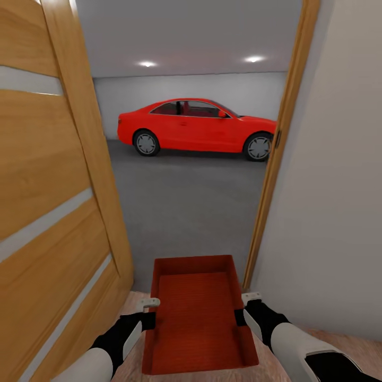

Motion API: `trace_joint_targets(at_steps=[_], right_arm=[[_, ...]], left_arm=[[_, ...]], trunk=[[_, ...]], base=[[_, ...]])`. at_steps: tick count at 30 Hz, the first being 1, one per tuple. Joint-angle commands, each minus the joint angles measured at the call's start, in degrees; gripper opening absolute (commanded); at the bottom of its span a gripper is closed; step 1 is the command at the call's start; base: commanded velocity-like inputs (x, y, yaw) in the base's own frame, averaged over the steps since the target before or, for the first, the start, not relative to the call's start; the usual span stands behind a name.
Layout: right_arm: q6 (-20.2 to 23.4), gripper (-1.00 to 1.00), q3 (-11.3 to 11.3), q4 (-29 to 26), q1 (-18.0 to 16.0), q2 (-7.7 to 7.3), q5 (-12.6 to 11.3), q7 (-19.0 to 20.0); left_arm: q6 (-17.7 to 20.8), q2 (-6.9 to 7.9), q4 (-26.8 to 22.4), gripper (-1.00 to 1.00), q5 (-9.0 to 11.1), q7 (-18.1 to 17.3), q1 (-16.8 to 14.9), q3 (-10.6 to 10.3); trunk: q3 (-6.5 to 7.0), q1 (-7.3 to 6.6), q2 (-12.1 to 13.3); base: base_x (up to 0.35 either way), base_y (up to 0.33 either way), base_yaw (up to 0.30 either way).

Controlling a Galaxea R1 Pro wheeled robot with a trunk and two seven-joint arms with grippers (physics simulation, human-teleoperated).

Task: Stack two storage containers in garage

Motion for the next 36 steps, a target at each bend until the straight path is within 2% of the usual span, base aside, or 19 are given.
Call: trace_joint_targets(at_steps=[1, 9, 20, 36], right_arm=[[0.4, -1.00, 0.1, -0.1, 0.0, -0.02, 0.3, -0.1], [0.4, -1.00, 0.1, -0.1, 0.0, -0.02, 0.3, -0.1], [0.4, -1.00, 0.1, -0.1, 0.0, -0.02, 0.3, -0.1], [0.4, -1.00, 0.1, -0.1, 0.0, -0.02, 0.3, -0.1]], left_arm=[[0.4, -0.01, -0.1, -1.00, -0.6, 0.3, 0.0, 0.4], [0.4, -0.01, -0.1, -1.00, -0.6, 0.3, 0.0, 0.4], [0.4, -0.01, -0.1, -1.00, -0.6, 0.3, 0.0, 0.4], [0.4, -0.01, -0.1, -1.00, -0.6, 0.3, 0.0, 0.4]], trunk=[[-0.05, 0.00, 0.0], [-0.05, 0.00, 0.0], [0.11, 0.00, 0.0], [0.13, 0.00, 0.0]], base=[[0.127, 0.255, -0.002], [0.109, 0.199, -0.003], [0.010, 0.016, -0.149], [0.000, 0.000, -0.012]])
